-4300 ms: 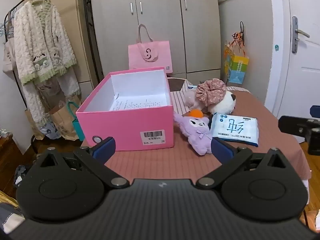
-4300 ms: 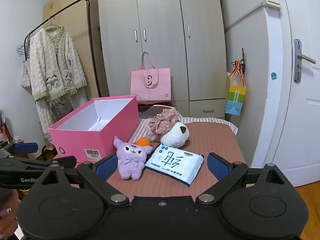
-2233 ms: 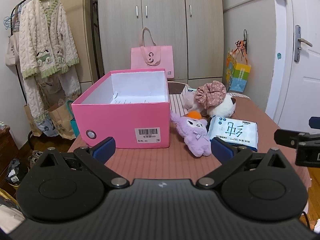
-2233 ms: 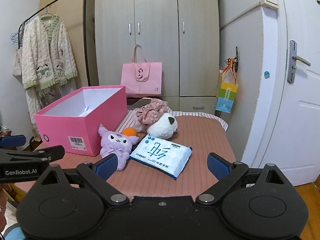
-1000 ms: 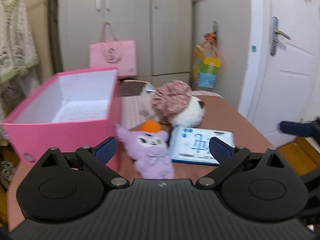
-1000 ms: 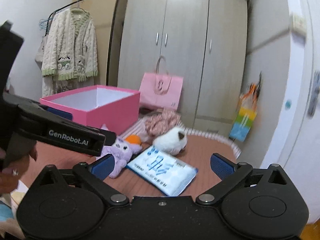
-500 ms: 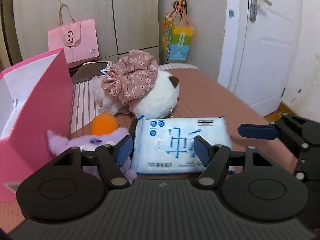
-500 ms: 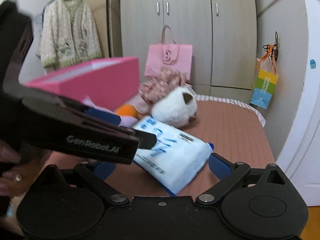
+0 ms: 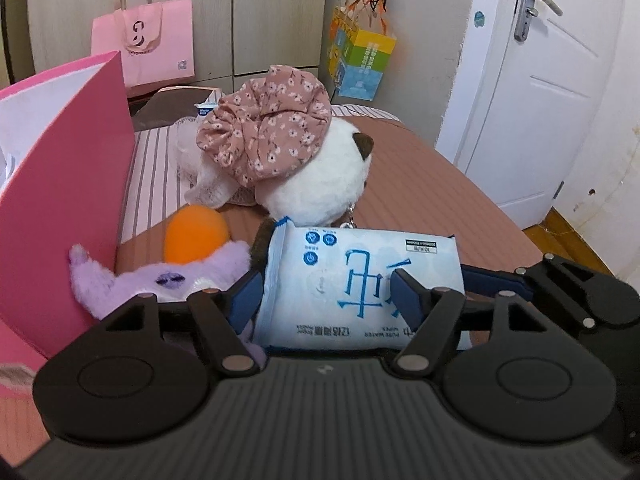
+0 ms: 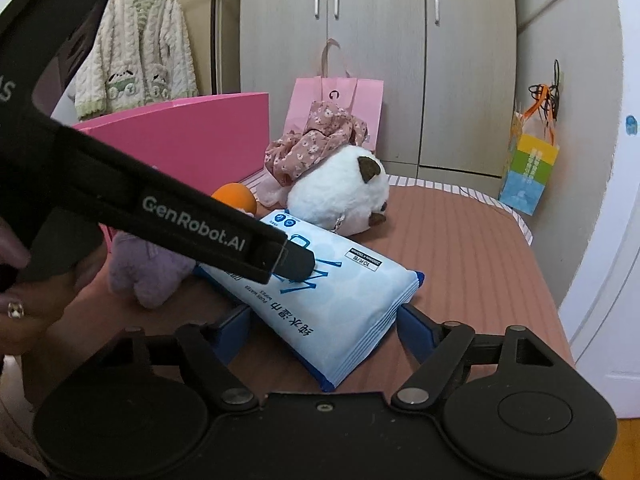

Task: Organize soft objects
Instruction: 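Reach the left gripper to the white wet-wipes pack and close on it, then lift the wipes pack with the left gripper and lower it into the pink box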

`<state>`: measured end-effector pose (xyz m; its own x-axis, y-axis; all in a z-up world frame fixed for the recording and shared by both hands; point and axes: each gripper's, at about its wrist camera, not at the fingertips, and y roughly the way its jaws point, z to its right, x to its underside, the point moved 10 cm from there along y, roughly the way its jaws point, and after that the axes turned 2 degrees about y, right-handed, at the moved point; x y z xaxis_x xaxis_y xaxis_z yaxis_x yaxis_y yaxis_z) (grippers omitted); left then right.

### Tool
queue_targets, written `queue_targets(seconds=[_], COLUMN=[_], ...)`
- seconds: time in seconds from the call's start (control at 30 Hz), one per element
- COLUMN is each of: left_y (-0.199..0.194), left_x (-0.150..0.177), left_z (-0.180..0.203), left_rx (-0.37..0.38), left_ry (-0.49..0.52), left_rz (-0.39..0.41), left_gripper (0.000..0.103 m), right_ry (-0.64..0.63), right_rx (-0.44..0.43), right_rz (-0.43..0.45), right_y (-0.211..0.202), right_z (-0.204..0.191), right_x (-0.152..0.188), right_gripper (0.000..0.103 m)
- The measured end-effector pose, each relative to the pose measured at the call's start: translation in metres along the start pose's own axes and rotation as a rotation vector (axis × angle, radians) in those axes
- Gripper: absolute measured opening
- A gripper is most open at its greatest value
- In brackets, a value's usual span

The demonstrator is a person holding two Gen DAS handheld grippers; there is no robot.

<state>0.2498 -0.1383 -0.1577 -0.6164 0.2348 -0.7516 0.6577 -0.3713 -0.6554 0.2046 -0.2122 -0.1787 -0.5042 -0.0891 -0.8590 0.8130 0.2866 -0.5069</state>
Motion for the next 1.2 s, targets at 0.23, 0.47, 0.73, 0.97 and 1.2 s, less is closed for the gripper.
queue_targets(seconds=[0.23,0.47,0.73,0.97,1.2], left_y=[-0.001,-0.011,-0.020,-0.040,-0.063], left_x=[0.004,0.006,0.007,0.010,0.011], left_z=[0.012,0.020,0.026,0.031,0.038], left_rx=[0.035,0.093,0.061,0.040,0.027], left_ry=[0.026,0.022,0.032,0.063,0.092], left_rz=[0.013,0.028,0.033,0.026,0.040], left_gripper=[0.069,0.069,0.069,0.069,0.069], right_ry=[0.029,0.057,0.056,0.056,0.071], right_rx=[0.004,0.029,0.027,0.016,0.007], right_rz=[0.021,0.071,0.077,0.064,0.049], right_y=[0.001,-0.002,-0.008,-0.022,-0.041], right_z=[0.001,-0.001,-0.004,-0.011,-0.018], right_x=[0.001,-0.004,-0.005,-0.009,-0.012], right_gripper=[0.078,0.074,0.073,0.073,0.073])
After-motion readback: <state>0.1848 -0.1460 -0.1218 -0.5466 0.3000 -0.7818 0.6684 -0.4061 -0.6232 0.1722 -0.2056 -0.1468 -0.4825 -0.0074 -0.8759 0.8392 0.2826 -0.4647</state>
